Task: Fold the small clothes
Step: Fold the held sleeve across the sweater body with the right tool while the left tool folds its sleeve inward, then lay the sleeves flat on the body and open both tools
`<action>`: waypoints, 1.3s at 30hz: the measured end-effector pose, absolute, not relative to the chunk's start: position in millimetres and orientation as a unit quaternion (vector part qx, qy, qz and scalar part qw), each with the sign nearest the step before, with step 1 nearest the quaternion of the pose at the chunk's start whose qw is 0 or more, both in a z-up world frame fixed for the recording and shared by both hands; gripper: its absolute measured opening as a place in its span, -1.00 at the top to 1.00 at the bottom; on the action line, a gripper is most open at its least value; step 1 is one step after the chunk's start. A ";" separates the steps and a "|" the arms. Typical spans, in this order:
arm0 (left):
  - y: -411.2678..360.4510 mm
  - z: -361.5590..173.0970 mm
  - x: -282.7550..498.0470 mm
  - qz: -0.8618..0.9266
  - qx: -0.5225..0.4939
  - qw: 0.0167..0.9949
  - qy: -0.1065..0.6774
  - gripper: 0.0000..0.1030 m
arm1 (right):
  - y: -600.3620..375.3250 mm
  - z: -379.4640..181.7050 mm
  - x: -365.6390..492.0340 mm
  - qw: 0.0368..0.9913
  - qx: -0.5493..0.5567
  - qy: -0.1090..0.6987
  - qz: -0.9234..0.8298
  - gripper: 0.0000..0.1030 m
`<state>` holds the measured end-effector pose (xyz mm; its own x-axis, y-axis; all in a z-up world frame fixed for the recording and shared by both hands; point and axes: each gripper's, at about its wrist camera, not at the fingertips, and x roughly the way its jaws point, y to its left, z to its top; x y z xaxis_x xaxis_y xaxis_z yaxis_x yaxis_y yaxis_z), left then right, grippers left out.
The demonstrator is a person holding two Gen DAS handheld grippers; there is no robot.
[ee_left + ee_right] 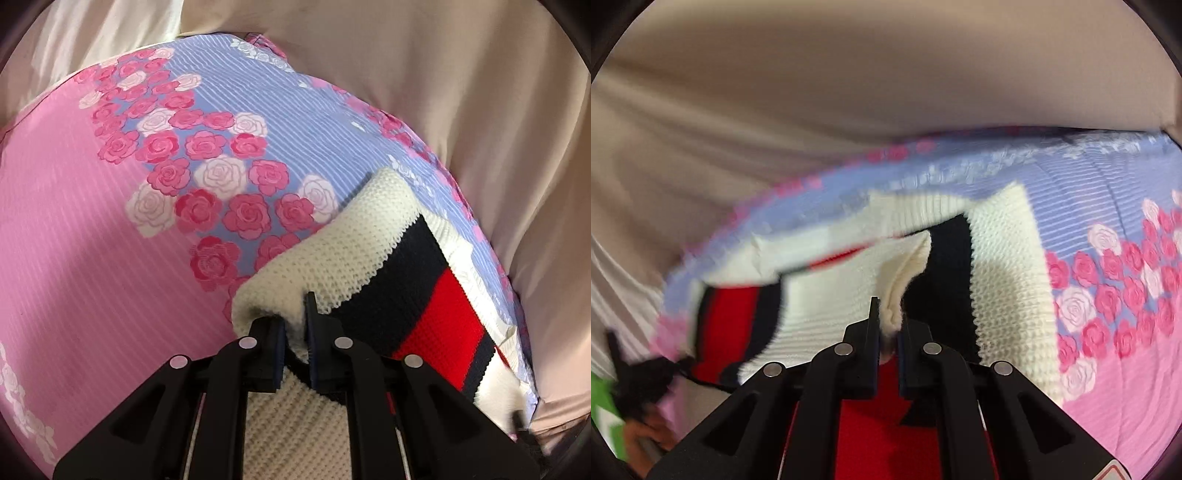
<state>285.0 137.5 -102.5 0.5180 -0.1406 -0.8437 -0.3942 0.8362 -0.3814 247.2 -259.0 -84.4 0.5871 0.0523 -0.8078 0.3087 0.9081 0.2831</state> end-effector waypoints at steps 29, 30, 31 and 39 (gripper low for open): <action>140.2 -108.8 278.6 0.022 -0.239 0.840 0.487 0.80 | 20.1 -111.1 438.8 0.838 0.021 0.530 0.129 0.94; 139.0 -108.1 279.4 0.022 -0.235 0.840 0.489 0.80 | 22.0 -106.3 439.5 0.836 0.009 0.534 0.124 0.94; 138.5 -107.0 279.6 0.021 -0.234 0.839 0.492 0.79 | 20.3 -101.2 436.2 0.840 0.008 0.529 0.120 0.94; 135.0 -93.9 266.5 0.022 -0.214 0.847 0.485 0.71 | -162.7 -58.9 252.5 0.892 0.144 0.426 -0.049 0.21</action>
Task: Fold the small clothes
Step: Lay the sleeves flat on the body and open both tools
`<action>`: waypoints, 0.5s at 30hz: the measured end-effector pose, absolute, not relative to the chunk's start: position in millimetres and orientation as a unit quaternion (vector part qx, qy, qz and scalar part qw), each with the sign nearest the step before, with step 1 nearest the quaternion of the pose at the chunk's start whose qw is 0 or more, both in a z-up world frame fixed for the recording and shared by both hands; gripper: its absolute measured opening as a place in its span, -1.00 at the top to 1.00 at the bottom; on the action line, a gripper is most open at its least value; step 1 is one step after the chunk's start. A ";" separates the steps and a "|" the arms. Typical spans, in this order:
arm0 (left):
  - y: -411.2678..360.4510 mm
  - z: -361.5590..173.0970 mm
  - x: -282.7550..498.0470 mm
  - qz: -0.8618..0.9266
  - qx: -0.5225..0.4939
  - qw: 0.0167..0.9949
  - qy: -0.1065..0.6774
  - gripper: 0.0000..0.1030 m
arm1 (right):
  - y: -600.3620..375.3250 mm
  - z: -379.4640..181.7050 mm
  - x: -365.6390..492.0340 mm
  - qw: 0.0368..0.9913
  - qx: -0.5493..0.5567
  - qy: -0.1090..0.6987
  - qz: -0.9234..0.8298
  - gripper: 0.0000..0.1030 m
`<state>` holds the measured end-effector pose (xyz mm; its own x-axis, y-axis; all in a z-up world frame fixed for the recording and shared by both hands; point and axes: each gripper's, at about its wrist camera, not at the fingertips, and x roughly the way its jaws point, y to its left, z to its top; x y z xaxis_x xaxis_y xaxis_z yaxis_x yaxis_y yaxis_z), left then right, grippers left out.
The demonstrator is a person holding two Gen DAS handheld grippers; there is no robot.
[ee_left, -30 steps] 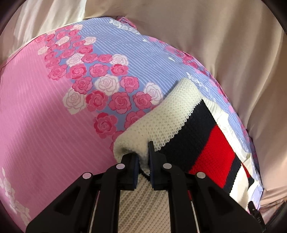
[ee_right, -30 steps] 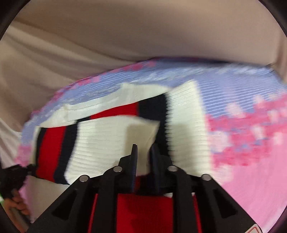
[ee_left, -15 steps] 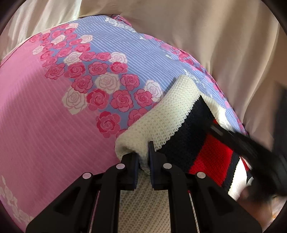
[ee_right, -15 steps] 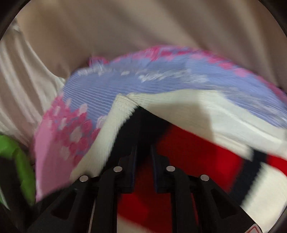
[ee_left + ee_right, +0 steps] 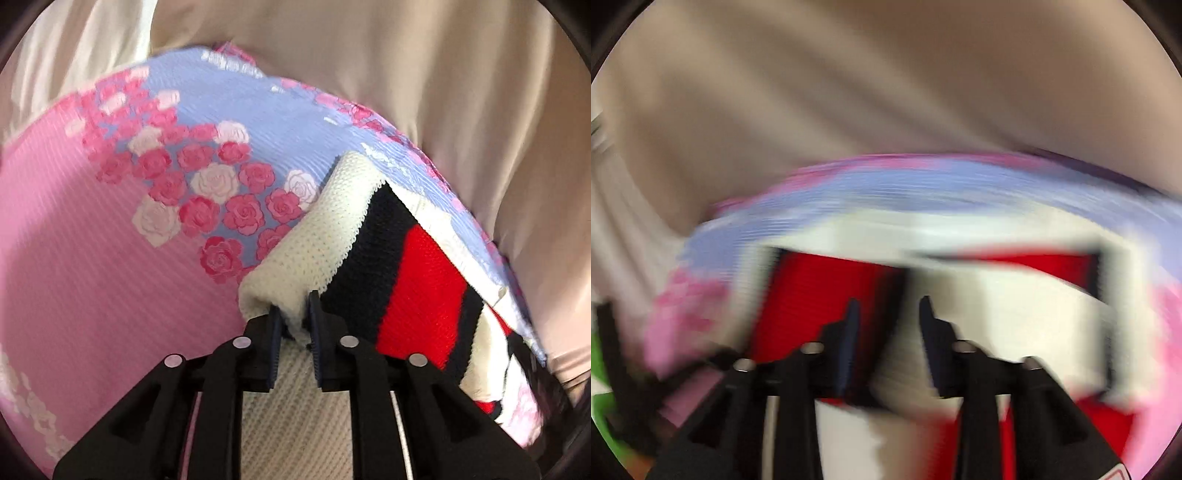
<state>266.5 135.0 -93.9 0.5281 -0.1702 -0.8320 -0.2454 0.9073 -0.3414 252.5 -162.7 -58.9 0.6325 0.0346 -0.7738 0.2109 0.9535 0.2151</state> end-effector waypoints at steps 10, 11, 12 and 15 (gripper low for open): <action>114.0 -99.7 267.5 0.084 -0.163 0.857 0.482 0.56 | -267.3 -113.9 227.4 0.848 0.234 0.463 -0.109 0.96; 113.2 -100.2 266.1 0.085 -0.159 0.857 0.482 0.56 | -269.5 -109.6 227.4 0.852 0.238 0.452 -0.117 1.00; 111.3 -100.8 265.4 0.088 -0.148 0.859 0.482 0.55 | -277.2 -103.3 226.5 0.858 0.241 0.433 -0.133 1.00; 104.3 -100.3 265.7 0.096 -0.114 0.863 0.482 0.53 | -305.8 -117.7 223.0 0.828 0.268 0.467 -0.154 1.00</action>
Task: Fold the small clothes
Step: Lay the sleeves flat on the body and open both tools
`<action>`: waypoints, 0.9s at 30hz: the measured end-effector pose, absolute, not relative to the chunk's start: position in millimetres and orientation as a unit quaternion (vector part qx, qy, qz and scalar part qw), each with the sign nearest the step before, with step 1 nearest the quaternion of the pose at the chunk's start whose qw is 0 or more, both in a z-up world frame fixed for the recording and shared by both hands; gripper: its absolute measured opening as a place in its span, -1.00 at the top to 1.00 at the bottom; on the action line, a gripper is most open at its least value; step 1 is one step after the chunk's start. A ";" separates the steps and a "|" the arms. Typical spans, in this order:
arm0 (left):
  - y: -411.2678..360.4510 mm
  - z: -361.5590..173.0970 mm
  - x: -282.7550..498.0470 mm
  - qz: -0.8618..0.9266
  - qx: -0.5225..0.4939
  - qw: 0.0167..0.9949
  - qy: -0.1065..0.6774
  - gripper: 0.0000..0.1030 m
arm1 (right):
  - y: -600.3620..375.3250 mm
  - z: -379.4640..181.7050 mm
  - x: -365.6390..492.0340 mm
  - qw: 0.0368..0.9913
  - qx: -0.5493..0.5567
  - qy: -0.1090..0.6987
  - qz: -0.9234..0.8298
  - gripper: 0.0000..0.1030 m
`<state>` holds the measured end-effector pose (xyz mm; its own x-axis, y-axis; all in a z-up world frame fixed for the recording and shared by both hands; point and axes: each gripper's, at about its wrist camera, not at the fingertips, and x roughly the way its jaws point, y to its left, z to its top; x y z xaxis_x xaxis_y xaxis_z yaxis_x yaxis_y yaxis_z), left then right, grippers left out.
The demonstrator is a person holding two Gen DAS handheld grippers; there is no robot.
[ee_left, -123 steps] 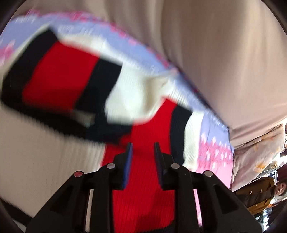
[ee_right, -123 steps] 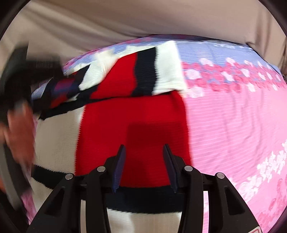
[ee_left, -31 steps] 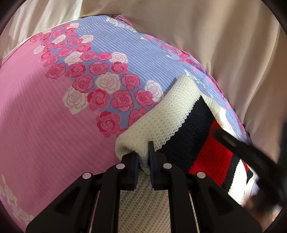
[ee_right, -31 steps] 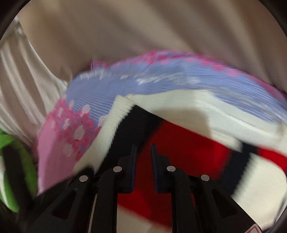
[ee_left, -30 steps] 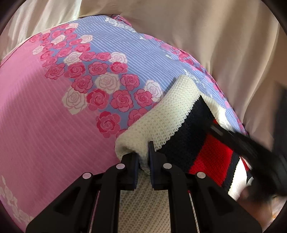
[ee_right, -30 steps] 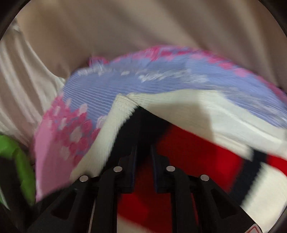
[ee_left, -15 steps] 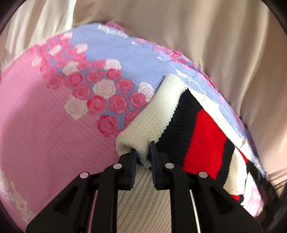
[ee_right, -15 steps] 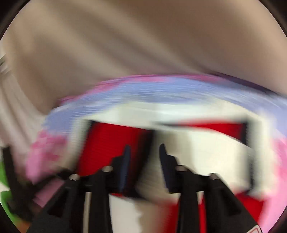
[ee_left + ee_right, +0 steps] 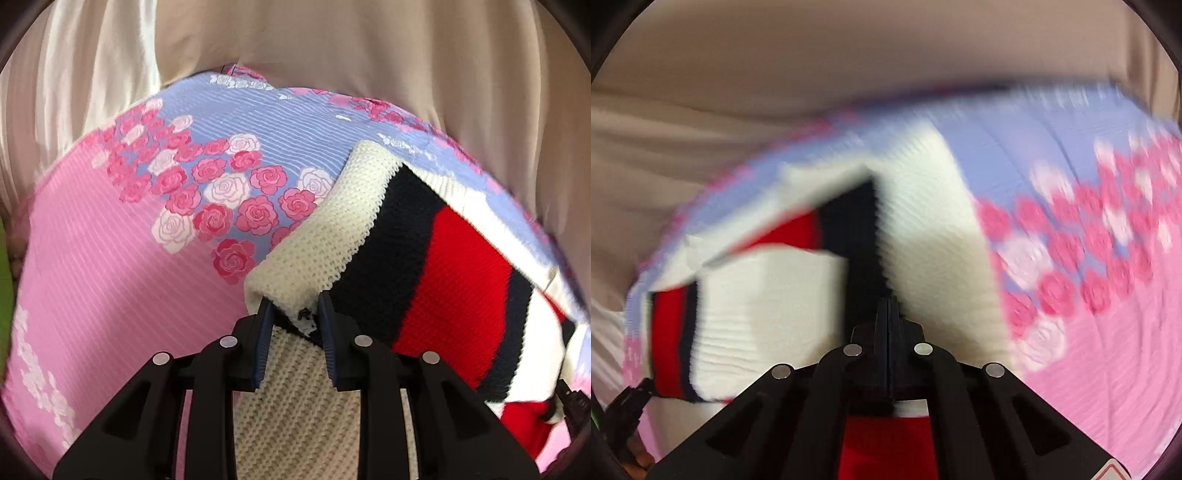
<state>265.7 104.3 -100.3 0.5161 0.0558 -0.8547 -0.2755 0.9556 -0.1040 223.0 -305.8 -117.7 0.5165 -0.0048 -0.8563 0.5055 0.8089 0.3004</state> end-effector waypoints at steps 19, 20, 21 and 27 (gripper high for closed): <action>72.3 -108.7 252.5 0.107 -0.048 0.858 0.500 0.49 | -270.5 -105.7 226.9 0.852 0.209 0.471 -0.093 0.74; 73.3 -104.7 249.6 0.101 -0.053 0.858 0.501 0.48 | -274.3 -89.7 211.8 0.856 0.225 0.456 -0.092 0.71; 75.3 -100.0 244.4 0.099 -0.062 0.858 0.501 0.48 | -274.9 -76.5 196.7 0.863 0.231 0.439 -0.091 0.70; 77.3 -76.6 200.8 0.080 -0.058 0.859 0.502 0.48 | -283.3 -52.3 64.1 0.863 0.253 0.425 -0.099 0.41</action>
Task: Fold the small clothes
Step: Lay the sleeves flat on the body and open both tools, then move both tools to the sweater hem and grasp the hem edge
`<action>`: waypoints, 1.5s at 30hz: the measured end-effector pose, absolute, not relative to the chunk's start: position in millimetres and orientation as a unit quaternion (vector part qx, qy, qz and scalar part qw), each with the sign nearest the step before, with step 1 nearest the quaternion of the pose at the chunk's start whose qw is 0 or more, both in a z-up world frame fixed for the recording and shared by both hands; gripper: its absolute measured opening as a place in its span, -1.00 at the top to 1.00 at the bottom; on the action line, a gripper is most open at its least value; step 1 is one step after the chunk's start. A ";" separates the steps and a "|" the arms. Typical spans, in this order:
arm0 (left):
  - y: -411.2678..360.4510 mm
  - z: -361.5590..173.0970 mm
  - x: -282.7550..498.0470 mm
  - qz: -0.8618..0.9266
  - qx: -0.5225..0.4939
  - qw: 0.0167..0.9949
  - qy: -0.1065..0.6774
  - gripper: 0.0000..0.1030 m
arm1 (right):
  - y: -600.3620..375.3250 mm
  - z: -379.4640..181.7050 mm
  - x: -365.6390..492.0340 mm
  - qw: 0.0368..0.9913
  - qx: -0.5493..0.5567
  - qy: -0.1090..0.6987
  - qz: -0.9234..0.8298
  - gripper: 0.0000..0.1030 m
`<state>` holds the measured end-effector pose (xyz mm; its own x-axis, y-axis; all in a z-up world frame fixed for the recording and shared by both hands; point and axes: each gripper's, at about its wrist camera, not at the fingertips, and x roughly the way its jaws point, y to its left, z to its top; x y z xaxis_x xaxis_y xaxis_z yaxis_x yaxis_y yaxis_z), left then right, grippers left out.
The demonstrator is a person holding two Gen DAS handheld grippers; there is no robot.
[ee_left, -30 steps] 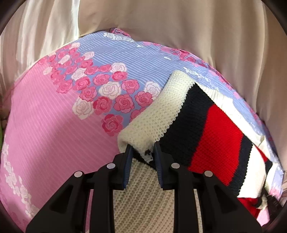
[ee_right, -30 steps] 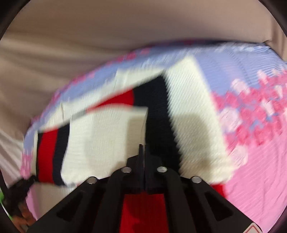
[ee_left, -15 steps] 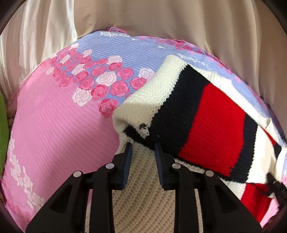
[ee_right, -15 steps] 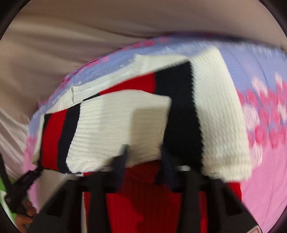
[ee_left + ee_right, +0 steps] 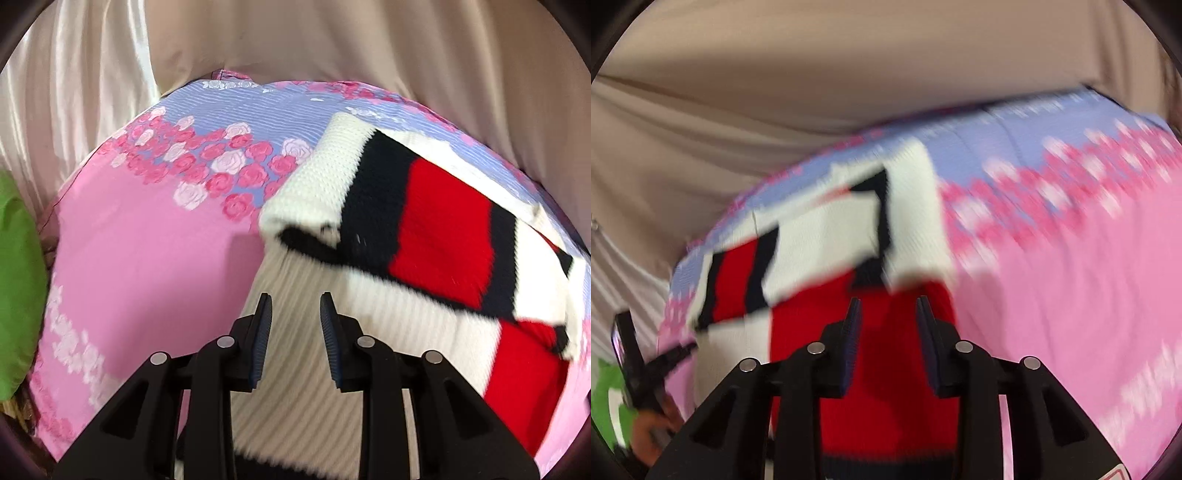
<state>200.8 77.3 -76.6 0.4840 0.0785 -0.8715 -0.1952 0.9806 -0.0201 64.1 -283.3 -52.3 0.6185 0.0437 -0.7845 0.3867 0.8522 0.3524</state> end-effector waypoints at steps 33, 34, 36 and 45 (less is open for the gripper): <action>123.1 -95.8 7.5 -0.006 -0.042 0.798 0.601 -0.29 | -228.3 -116.4 -120.7 0.805 0.229 0.540 -0.082 -0.08; 127.0 -99.0 4.0 -0.006 -0.048 0.795 0.605 -0.34 | -226.8 -118.6 -121.5 0.803 0.232 0.543 -0.080 -0.08; 135.1 -108.5 -0.9 -0.003 -0.073 0.781 0.620 -0.38 | -222.6 -122.5 -122.2 0.799 0.241 0.547 -0.068 -0.09; 136.8 -122.0 -2.7 -0.011 -0.100 0.769 0.631 -0.41 | -194.6 -136.1 -113.4 0.787 0.237 0.569 -0.031 -0.17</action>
